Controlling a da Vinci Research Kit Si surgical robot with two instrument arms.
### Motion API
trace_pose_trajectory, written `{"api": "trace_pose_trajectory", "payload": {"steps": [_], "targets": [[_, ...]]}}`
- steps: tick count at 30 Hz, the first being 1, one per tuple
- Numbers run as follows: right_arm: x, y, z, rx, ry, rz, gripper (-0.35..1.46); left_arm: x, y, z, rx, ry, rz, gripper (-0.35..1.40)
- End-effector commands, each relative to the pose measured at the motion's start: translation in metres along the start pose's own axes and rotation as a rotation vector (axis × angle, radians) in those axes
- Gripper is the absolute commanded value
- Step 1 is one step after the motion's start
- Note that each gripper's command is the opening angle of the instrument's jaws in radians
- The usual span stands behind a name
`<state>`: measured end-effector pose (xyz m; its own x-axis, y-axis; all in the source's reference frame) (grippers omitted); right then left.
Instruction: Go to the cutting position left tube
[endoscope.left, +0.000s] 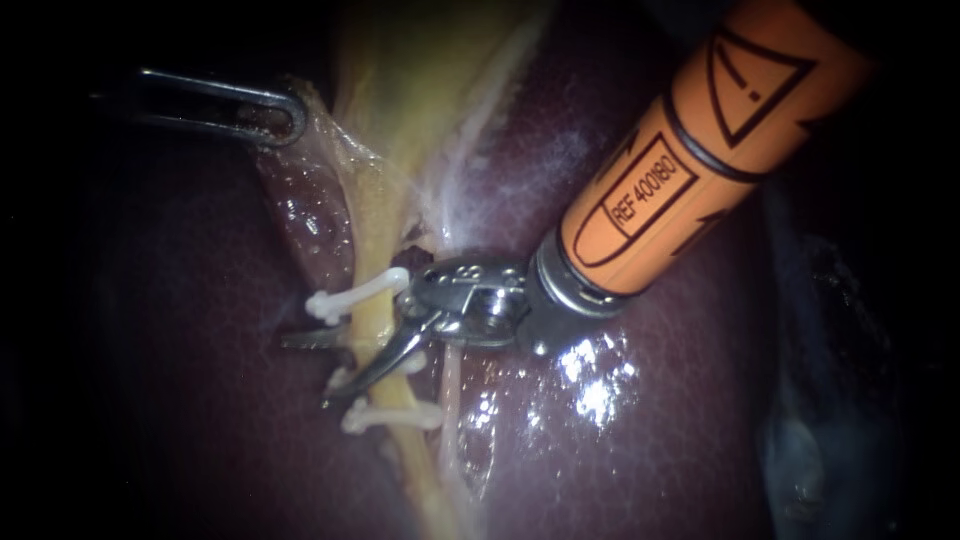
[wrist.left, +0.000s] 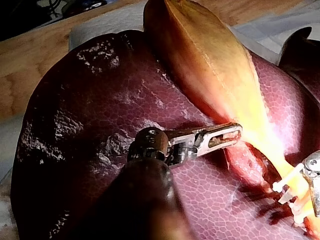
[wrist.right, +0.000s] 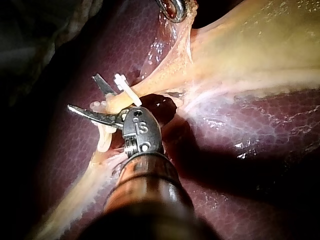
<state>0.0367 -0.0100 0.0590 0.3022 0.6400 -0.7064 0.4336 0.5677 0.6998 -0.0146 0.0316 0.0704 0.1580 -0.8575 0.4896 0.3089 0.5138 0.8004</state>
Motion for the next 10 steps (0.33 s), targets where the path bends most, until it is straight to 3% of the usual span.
{"api": "trace_pose_trajectory", "payload": {"steps": [1,6,10], "targets": [[0.0002,-0.0001,0.0000,0.001,0.000,0.000,1.11,0.0000,0.0000,0.0000,0.001,0.000,0.000,-0.35],[0.0002,0.0002,-0.0003,-0.004,0.002,-0.005,1.11,0.0000,0.0000,0.0000,0.001,0.000,0.000,-0.35],[-0.0003,0.0006,-0.0008,-0.053,0.012,-0.005,1.09,0.0000,0.0000,0.0000,0.001,0.000,0.000,-0.35]]}}
